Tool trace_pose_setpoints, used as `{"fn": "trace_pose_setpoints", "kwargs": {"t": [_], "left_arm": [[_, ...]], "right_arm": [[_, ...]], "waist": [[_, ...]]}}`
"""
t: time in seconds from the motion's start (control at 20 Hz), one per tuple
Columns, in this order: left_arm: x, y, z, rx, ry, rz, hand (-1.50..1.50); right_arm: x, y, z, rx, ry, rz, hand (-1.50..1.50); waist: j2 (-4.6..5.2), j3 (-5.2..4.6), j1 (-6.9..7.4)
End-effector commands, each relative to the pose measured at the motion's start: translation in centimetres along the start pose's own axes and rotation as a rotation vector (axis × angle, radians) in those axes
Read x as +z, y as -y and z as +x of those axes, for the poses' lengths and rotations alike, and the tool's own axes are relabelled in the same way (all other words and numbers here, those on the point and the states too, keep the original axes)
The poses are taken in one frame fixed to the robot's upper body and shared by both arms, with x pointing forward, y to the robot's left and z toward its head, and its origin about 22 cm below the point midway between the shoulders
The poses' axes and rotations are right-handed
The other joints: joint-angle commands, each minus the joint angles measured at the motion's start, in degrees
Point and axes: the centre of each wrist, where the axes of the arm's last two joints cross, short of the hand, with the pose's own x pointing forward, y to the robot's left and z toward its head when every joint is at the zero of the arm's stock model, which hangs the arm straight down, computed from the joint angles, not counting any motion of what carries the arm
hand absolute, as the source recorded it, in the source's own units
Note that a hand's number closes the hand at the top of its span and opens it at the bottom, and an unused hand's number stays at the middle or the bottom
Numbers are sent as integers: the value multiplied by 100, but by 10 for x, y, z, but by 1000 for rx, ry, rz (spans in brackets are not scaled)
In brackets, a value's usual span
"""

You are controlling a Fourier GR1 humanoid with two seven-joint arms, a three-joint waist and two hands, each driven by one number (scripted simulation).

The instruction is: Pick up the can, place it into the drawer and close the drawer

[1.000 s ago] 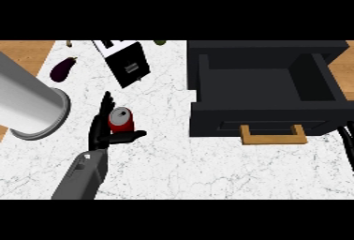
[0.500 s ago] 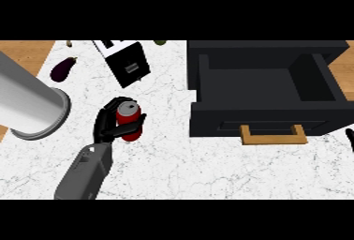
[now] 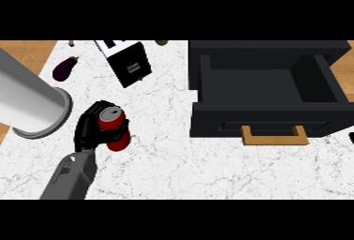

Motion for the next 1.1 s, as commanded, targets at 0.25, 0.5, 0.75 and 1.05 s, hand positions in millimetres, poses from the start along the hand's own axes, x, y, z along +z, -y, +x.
{"fn": "trace_pose_setpoints", "kwargs": {"t": [0.25, 0.5, 0.75, 1.05], "left_arm": [[9, 16, 42, 20, 71, -44, 150], [-5, 19, 90, -27, 95, -122, 150], [-4, 78, 121, -27, 148, -159, 150], [-15, 141, 183, -36, 156, -239, 150]], "right_arm": [[10, 3, -19, 3, 6, -6, -150], [0, 3, -9, -8, 17, -3, -150], [12, 0, 4, 2, -5, -20, -150], [3, -5, 0, -4, 7, -17, -150]], "waist": [[-1, 2, -13], [-2, 2, -3], [-4, 1, -20], [-3, 3, -33]]}}
